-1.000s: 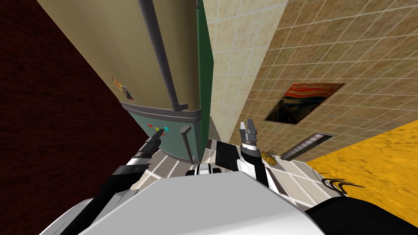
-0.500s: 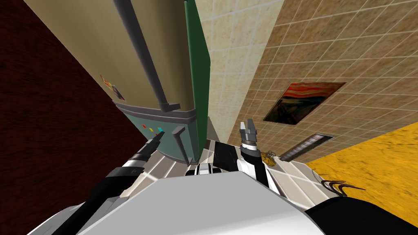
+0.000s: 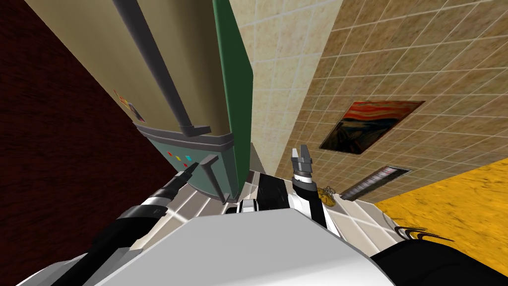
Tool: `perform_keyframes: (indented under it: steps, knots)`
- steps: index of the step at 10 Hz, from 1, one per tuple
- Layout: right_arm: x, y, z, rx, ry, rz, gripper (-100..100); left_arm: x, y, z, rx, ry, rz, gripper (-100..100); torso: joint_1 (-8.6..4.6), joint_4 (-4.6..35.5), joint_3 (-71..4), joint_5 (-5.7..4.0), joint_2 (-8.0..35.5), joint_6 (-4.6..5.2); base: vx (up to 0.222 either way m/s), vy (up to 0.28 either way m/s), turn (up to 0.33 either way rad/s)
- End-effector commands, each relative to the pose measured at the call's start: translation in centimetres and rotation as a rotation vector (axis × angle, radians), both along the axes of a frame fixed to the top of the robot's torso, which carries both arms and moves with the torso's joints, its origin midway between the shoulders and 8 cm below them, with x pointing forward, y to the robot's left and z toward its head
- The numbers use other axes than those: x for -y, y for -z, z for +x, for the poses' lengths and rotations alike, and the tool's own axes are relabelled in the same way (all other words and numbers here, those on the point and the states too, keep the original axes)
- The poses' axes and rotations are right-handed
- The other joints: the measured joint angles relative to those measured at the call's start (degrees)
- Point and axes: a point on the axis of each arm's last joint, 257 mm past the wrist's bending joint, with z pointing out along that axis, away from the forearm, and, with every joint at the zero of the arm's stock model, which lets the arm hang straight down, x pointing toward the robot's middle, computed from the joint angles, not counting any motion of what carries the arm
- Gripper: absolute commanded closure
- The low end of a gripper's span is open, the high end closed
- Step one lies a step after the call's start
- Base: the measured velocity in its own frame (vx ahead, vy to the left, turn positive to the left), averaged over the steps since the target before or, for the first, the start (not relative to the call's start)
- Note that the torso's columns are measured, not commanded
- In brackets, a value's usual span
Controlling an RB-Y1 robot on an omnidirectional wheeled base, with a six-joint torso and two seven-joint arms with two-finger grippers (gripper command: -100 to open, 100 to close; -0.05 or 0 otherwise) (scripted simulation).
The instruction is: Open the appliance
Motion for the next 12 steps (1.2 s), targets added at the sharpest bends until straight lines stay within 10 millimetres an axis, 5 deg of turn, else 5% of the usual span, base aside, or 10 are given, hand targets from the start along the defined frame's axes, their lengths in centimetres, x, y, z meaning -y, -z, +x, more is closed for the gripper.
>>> perform_keyframes:
  steps: [1, 4, 5, 7, 10, 11, 12]
  knots:
    - [0.0, 0.0, 0.0, 0.0, 0.0, 0.0, 0, 0.1, 0.9, -0.6, -0.059, -0.001, 0.044, -100, -0.37, -0.2, 0.05, 0.05, -0.09, 0.18, 0.026, -0.06, 0.017]
    - [0.0, 0.0, 0.0, 0.0, 0.0, 0.0, 0, -0.6, -0.8, -0.4, -0.03, -0.022, 0.06, -100, -0.65, -0.04, -0.04, -0.21, -0.09, 0.25, 0.005, -0.007, 0.039]
    - [0.0, 0.0, 0.0, 0.0, 0.0, 0.0, 0, -0.9, -0.7, -0.4, -0.032, -0.029, 0.06, 100, -0.21, 0.2, -0.16, -0.28, -0.06, 0.07, -0.001, 0.016, 0.011]
    - [0.0, 0.0, 0.0, 0.0, 0.0, 0.0, 0, 1.6, -0.8, 1.4, 0.005, 0.092, 0.0, 100, 0.79, -0.05, 0.11, 0.34, 0.18, -0.09, -0.209, 0.072, -0.118]
    - [0.0, 0.0, 0.0, 0.0, 0.0, 0.0, 0, -0.7, 2.3, 1.3, -0.048, 0.061, 0.004, 100, 0.43, 0.3, -0.39, -0.21, -0.31, -0.36, -0.047, -0.006, 0.006]
    - [0.0, 0.0, 0.0, 0.0, 0.0, 0.0, 0, 1.6, 2.0, 2.4, -0.022, 0.152, -0.065, 100, 0.44, 0.29, -0.43, -0.23, -0.34, -0.34, -0.192, 0.033, -0.142]
    - [0.0, 0.0, 0.0, 0.0, 0.0, 0.0, 0, 1.2, 2.5, 2.8, -0.023, 0.17, -0.048, 100, 0.66, 0.49, 0.0, -0.17, 0.42, -0.31, -0.224, 0.039, -0.105]
